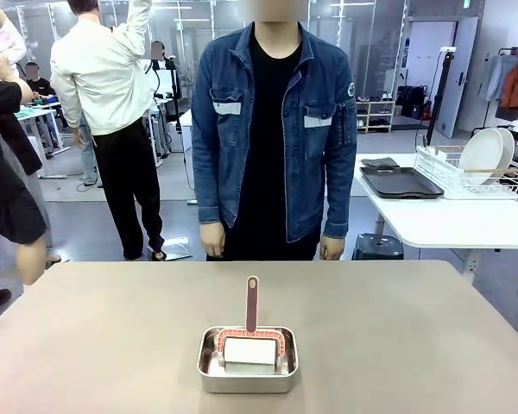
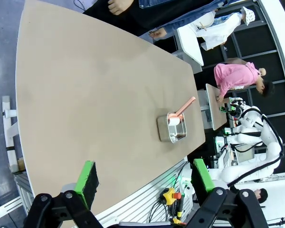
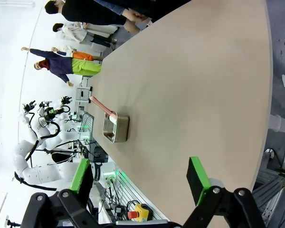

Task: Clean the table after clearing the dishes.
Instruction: Place the Lint Roller back on top of the Airtight Container.

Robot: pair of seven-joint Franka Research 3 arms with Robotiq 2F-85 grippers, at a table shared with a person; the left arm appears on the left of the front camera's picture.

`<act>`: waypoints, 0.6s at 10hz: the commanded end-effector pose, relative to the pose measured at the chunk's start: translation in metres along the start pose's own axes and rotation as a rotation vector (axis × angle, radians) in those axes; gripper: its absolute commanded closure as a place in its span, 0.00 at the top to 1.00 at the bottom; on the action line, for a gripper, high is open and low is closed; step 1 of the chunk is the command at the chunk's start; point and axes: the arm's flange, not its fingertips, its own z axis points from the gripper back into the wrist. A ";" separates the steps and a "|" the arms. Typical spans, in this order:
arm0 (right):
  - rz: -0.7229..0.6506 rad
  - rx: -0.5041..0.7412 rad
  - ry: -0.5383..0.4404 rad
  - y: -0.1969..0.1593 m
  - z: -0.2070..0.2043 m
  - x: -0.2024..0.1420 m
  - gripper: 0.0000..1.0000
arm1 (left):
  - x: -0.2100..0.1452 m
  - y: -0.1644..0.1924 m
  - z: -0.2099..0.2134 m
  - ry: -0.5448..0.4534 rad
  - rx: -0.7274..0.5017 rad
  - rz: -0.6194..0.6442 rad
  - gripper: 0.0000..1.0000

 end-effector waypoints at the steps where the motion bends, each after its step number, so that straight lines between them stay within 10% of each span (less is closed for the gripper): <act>1: 0.017 0.001 0.007 0.004 -0.002 -0.008 1.00 | 0.000 -0.003 0.004 -0.003 -0.012 -0.002 1.00; 6: 0.017 0.001 0.007 0.004 -0.002 -0.008 1.00 | 0.000 -0.003 0.004 -0.003 -0.012 -0.002 1.00</act>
